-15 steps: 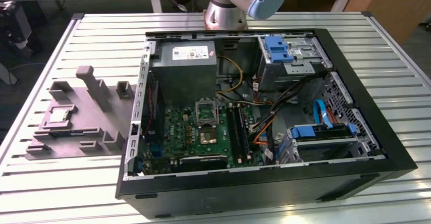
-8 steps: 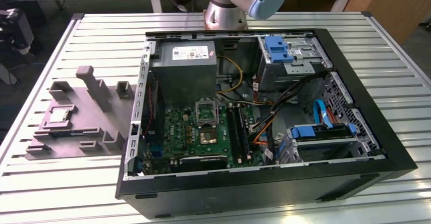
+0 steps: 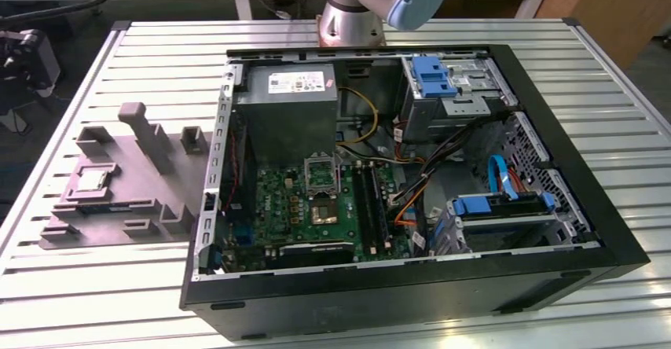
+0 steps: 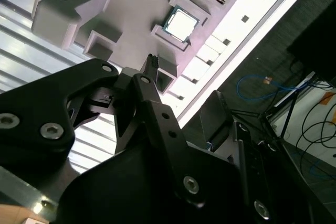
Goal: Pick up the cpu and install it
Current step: 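Pick up the cpu and move it towards the insertion slot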
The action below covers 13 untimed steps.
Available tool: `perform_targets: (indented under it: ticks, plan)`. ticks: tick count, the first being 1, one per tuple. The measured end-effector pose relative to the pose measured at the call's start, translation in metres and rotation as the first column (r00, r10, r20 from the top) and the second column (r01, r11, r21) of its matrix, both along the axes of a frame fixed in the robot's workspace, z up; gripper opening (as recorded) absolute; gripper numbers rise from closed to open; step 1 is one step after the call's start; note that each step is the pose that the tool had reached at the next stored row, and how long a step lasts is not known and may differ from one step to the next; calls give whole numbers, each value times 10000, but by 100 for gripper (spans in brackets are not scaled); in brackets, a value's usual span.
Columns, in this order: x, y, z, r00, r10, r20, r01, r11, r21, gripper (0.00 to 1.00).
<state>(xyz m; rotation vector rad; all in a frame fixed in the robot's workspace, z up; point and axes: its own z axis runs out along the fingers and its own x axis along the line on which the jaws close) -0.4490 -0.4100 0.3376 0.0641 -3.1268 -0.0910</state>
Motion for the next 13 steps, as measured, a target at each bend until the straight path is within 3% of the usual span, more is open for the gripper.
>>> perform_targets:
  ticks: [7,13]
  plan:
    - [0,-13,-125,10000,-84,-1,84,10000,0,59]
    - [0,-13,-141,10000,-93,2,93,10000,1,59]
